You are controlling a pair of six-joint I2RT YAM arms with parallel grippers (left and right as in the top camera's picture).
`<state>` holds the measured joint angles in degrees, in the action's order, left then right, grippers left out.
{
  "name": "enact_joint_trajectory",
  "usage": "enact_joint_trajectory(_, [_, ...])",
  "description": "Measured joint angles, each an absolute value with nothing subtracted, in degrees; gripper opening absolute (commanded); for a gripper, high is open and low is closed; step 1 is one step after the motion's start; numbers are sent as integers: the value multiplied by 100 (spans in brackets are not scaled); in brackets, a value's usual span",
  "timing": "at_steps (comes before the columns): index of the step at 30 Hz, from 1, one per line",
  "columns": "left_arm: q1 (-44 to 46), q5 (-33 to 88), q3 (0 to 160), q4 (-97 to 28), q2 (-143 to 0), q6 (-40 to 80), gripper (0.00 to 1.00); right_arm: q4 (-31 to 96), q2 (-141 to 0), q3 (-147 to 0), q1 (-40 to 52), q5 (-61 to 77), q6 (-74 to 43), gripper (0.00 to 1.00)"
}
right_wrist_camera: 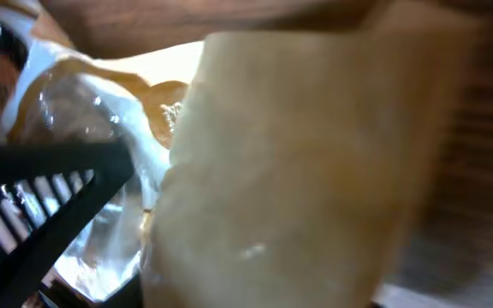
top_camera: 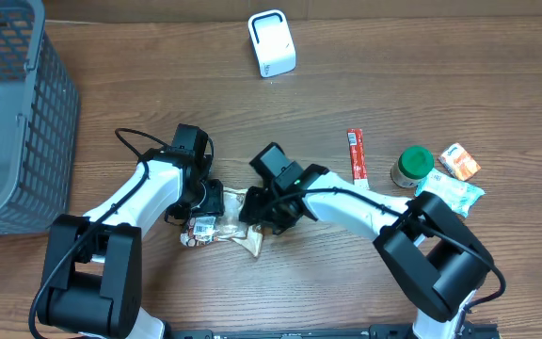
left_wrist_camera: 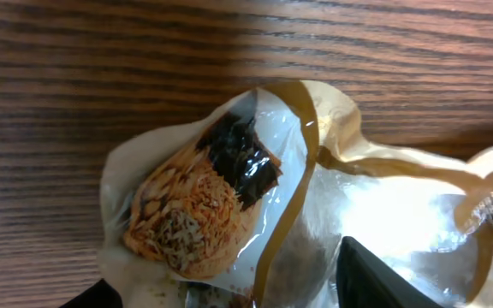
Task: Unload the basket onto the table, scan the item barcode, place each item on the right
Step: 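Grasp the Pantree bag edges with both grippers, then release the left gripper and hold the bag with the right gripper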
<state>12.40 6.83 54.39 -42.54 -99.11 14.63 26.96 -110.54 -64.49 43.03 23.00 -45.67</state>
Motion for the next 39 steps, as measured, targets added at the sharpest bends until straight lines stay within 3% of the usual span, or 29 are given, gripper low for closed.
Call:
enact_joint_trajectory(7, [1227,705,5649,-4543,-9970,1463,58,2683,-11065,-6442,4237,2399,-4040,27])
enact_joint_trajectory(11, [1131,642,6163,-4694,-9977,1463,57,2679,-11065,-6442,4215,2399,-3741,15])
enact_joint_trajectory(15, [993,268,6711,-4729,-9937,1509,57,2679,-11010,-6438,4198,2414,-3472,12])
enact_joint_trajectory(17, [921,12,6932,-4866,-9841,1616,57,2685,-10925,-6436,4198,2416,-3380,5])
enact_joint_trajectory(21, [775,-399,7295,-4976,-9454,1793,58,2700,-10624,-6436,4191,2412,-3253,4])
enact_joint_trajectory(26, [530,-777,7575,-4917,-8705,1872,68,2926,-10022,-6434,4058,2510,-3065,4])
enact_joint_trajectory(29, [320,-967,7631,-4886,-8324,1920,89,3131,-9570,-6431,3874,2646,-2847,4])
enact_joint_trajectory(31, [132,-1079,7647,-4888,-8145,1942,96,3297,-9227,-6431,3686,2906,-2567,4])
enact_joint_trajectory(39, [-381,-1164,7653,-4974,-8171,1957,100,3946,-8501,-6431,3013,3918,-1935,4])
